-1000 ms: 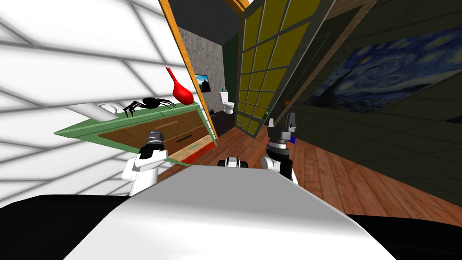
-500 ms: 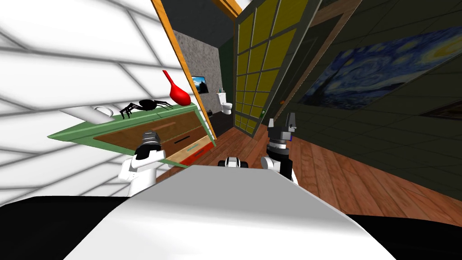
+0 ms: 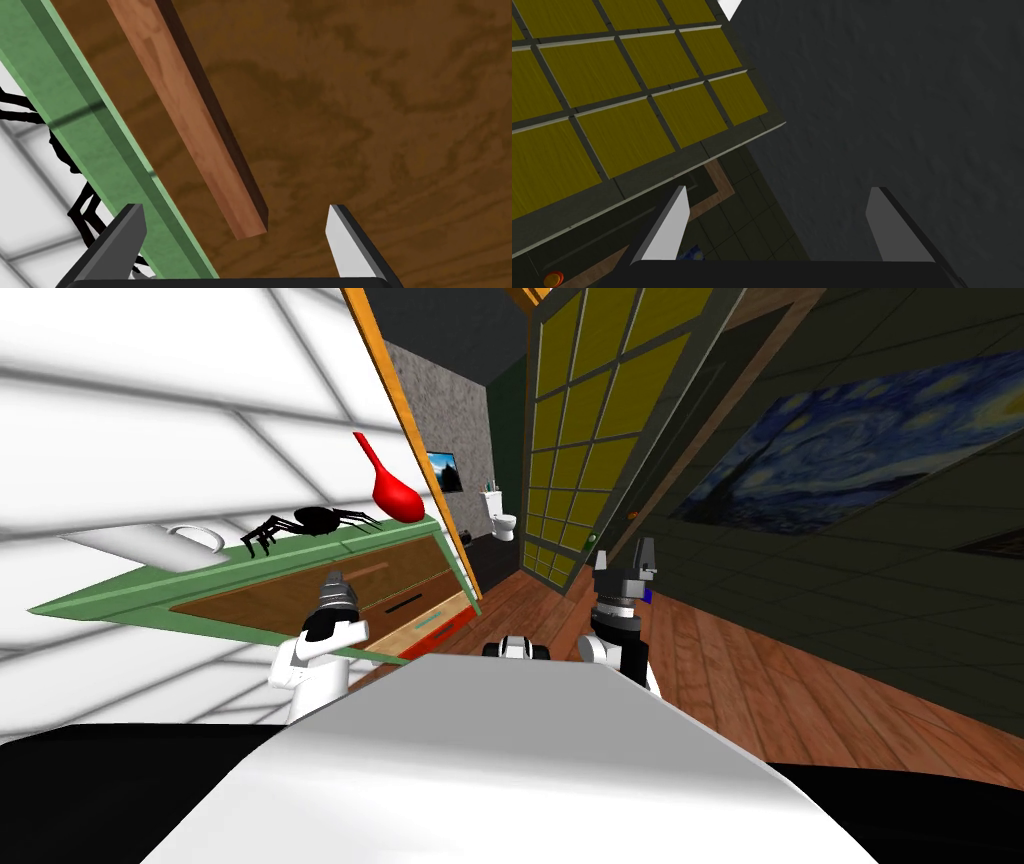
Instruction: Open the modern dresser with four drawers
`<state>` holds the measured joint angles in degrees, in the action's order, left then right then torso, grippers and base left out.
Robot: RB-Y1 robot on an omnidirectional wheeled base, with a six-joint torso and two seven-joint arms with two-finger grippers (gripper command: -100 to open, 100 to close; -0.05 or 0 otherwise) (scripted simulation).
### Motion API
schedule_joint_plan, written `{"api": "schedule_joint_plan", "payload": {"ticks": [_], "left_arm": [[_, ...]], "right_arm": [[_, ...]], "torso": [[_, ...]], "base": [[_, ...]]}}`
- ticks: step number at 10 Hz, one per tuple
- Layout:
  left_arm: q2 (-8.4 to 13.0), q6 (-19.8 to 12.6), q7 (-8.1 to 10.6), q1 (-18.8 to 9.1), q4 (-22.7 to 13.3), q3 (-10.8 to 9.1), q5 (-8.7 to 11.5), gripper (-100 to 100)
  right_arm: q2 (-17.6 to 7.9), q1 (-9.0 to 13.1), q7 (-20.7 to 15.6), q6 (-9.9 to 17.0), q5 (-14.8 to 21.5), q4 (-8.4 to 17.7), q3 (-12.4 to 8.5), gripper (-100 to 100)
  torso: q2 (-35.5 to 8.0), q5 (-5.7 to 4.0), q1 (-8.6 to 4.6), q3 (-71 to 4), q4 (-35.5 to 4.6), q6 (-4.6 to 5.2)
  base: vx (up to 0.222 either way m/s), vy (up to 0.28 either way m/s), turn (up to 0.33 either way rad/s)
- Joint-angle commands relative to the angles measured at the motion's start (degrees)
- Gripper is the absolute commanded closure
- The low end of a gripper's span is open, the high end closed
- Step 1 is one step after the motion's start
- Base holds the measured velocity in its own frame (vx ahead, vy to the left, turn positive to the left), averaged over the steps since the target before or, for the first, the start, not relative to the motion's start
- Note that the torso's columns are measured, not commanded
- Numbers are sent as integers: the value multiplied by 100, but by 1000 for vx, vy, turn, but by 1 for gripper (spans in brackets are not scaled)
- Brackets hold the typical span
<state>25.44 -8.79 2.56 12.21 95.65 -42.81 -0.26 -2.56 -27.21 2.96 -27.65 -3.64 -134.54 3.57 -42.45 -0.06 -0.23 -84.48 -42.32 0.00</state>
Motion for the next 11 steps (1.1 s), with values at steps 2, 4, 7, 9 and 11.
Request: {"api": "schedule_joint_plan", "payload": {"ticks": [2,4,7,9,11], "left_arm": [[35,-79,12,-10,32,-14,16,100],[34,-114,25,29,103,-4,37,100],[32,-169,44,87,211,11,67,100],[11,-97,23,46,111,8,34,-100],[0,-58,11,25,60,8,16,-100]], "right_arm": [[0,0,0,0,0,0,0,0],[2,2,0,0,0,0,1,0],[2,3,0,1,0,0,2,0],[1,2,0,1,0,0,1,0],[-1,-1,0,0,0,0,-1,0]], "torso": [[4,4,12,-2,1,-1],[-13,-3,-10,8,-4,-1],[3,3,18,-1,0,0],[39,12,51,-21,9,1],[62,20,66,-39,18,1]], "base": [[24,30,-7],[-81,-93,14],[-136,-141,15],[-11,-8,2],[87,105,-6]]}}
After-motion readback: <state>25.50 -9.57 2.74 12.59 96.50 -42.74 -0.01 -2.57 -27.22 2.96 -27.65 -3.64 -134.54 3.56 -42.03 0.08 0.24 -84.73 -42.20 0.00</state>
